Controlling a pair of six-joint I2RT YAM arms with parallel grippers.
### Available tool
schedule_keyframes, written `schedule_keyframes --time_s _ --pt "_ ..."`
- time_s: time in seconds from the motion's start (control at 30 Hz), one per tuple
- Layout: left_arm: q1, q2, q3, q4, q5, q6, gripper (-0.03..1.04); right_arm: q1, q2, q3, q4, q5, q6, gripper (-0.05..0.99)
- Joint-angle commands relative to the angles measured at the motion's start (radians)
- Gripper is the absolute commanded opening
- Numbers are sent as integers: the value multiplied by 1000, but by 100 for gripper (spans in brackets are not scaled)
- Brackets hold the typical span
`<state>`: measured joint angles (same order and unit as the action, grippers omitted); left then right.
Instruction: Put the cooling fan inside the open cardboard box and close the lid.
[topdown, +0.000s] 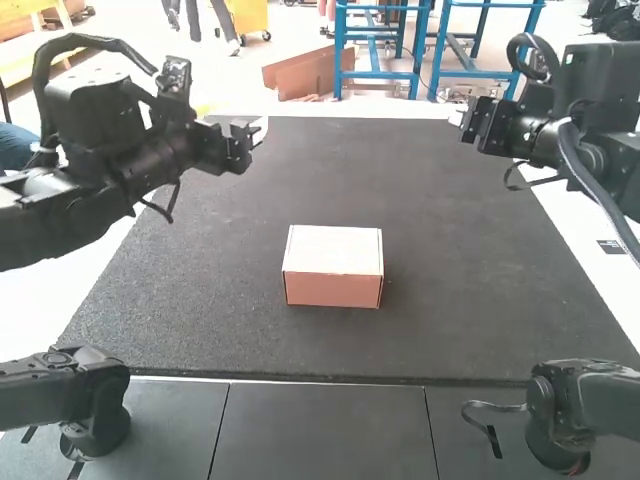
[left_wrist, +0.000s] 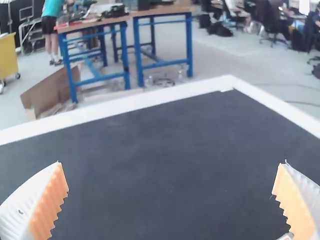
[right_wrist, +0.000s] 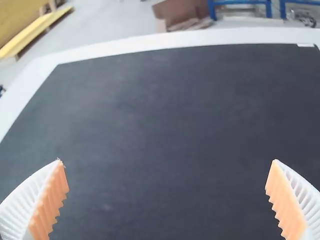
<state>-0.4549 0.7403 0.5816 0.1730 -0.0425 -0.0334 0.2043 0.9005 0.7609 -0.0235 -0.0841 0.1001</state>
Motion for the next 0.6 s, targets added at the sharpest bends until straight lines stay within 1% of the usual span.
schedule_keyframes --time_s 0.0,0.07,0.13,0.23,0.3,0.33,0.4,0.5,0.57 --pt "21 -76 -63 29 33 29 97 -19 -45 -66 66 50 -17 91" --pt "30 -122 -115 62 33 40 97 -19 -74 -117 125 58 -19 91" --pt "41 -170 -164 99 32 61 97 -17 -106 -172 186 66 -33 91" --pt "58 -239 -244 168 32 64 97 -19 -152 -255 264 73 -73 91" --pt "65 -282 -293 186 35 64 97 -19 -189 -304 312 95 -105 91" --pt "67 -303 -315 194 36 64 97 -17 -204 -327 338 95 -109 91" --pt "68 -348 -356 214 35 64 97 -19 -232 -376 378 126 -142 91" --pt "64 -394 -414 249 53 67 97 -19 -267 -443 444 149 -180 91" --pt "62 -412 -444 270 64 93 97 -20 -281 -480 468 164 -204 91"
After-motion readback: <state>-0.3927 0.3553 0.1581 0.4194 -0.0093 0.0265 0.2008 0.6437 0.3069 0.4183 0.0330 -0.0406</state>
